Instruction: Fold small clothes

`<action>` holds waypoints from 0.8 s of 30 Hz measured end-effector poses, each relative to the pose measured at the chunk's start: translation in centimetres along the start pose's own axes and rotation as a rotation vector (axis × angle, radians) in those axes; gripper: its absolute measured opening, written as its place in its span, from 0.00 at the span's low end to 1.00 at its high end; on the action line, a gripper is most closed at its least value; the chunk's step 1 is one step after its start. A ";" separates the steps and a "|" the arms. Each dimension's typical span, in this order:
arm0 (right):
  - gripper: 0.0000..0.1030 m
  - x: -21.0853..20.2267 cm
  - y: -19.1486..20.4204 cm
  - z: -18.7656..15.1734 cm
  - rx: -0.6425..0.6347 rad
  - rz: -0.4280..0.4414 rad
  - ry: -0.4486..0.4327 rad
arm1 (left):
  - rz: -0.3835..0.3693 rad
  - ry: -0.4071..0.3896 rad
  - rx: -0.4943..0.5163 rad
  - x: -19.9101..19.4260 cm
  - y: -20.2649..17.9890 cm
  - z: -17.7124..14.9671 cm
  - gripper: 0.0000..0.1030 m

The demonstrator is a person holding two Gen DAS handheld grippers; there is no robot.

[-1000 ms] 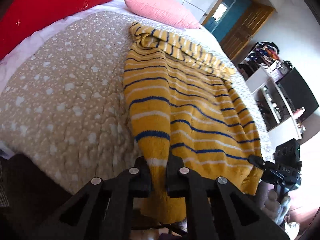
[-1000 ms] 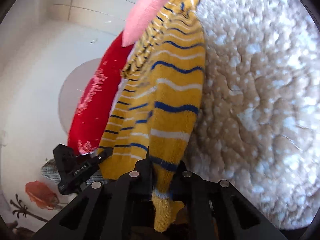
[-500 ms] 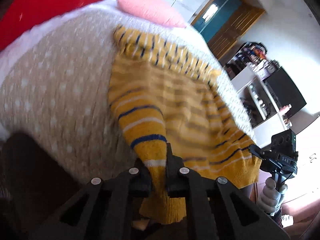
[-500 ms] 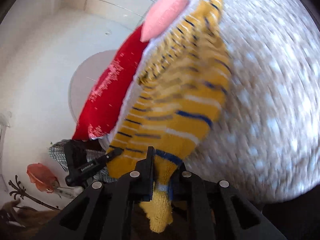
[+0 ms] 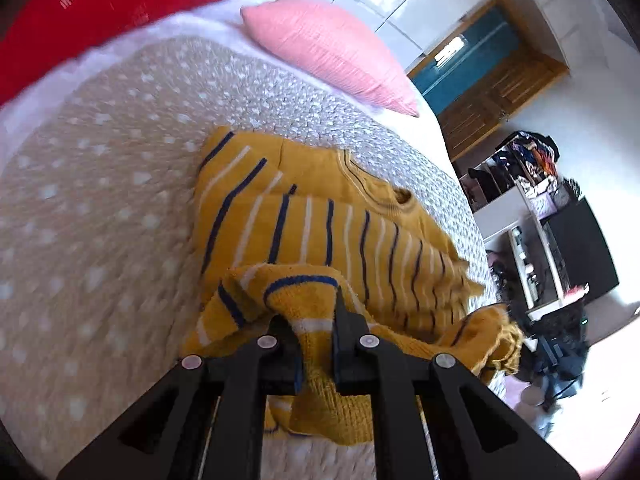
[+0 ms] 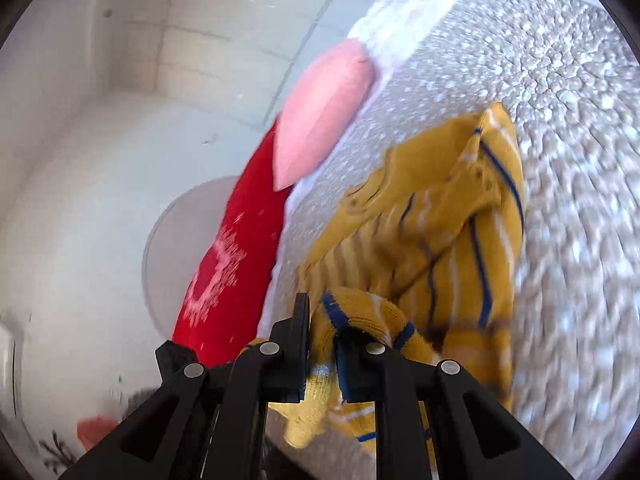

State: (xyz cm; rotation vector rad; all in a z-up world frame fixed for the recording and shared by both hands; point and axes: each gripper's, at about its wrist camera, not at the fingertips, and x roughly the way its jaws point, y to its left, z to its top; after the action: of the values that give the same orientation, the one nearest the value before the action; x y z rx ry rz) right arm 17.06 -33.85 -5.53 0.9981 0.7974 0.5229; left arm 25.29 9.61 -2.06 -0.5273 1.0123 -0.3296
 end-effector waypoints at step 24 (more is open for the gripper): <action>0.61 4.7 -4.7 10.3 0.183 -0.069 -0.100 | -0.054 -0.071 -0.134 2.4 4.1 7.7 0.56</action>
State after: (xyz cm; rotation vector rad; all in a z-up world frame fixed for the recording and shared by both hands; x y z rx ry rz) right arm 28.18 -38.17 -8.17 1.1523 0.7972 0.3424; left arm 33.23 13.86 -2.85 -0.6843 0.9565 -0.2904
